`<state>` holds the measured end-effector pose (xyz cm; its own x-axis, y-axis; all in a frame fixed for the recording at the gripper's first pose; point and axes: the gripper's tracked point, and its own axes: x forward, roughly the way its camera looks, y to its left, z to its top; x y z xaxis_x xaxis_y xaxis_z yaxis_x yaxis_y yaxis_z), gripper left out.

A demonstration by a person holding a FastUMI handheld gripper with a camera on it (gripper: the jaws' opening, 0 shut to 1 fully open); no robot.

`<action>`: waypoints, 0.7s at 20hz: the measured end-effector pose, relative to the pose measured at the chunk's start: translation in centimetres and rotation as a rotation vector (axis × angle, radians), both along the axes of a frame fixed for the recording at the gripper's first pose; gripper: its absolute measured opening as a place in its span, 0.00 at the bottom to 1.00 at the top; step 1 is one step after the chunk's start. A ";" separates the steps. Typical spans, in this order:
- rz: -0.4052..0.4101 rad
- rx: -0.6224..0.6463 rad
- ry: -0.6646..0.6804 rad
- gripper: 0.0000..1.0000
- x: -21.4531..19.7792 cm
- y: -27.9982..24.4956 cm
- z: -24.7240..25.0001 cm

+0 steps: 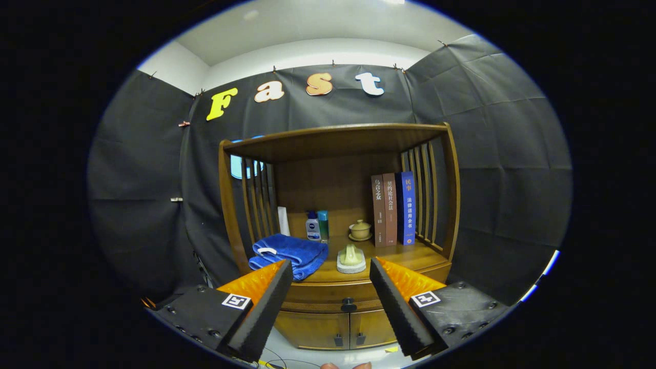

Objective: Pull open the drawer, take out the items inside it, and place them on the countertop above the cabinet.

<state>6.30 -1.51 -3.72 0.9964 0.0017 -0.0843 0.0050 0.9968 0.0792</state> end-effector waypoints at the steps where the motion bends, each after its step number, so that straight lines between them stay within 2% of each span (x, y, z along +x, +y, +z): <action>1: 0.002 -0.001 -0.003 0.98 -0.7 0.0 0.6; 8: 0.009 -0.041 -0.034 0.99 -5.0 0.6 4.2; 14: 0.005 -0.035 -0.064 0.99 -6.5 0.6 5.6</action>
<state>-0.24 -0.94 1.92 0.9998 0.0045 -0.0200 -0.0036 0.9990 0.0443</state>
